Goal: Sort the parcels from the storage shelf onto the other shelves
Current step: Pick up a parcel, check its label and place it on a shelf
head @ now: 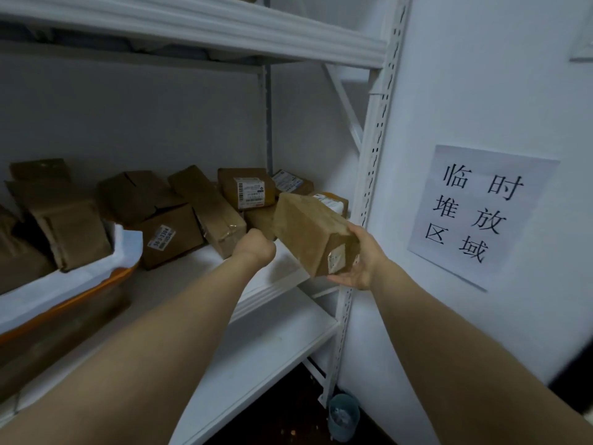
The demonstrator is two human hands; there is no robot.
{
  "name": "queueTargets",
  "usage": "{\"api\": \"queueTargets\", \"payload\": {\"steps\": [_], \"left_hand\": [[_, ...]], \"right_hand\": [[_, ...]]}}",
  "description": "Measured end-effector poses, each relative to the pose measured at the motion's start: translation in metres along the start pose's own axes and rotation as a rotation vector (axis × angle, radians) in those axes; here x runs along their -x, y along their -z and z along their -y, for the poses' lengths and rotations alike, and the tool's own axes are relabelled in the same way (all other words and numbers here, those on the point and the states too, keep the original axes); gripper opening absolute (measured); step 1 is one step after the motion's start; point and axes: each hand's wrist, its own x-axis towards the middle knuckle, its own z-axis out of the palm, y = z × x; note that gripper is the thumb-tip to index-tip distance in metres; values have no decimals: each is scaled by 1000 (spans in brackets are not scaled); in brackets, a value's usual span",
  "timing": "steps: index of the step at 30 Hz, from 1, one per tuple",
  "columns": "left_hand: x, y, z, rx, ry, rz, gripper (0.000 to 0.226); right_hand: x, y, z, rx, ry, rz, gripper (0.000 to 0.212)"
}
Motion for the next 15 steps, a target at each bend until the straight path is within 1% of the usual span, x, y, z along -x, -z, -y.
{"api": "queueTargets", "payload": {"steps": [4,9,12,15], "left_hand": [[14,1,1,86,-41,45,32],[31,1,1,353,-60,118,52],[38,0,2,469,-73,118,48],[45,4,0,558,-52,124,45]], "right_hand": [[19,2,-15,-49,-14,-14,43],[31,3,-33,-53,-55,-51,57],[37,5,-41,-51,-75,-55,57],[42,9,-45,-60,-79,-12,55]]}}
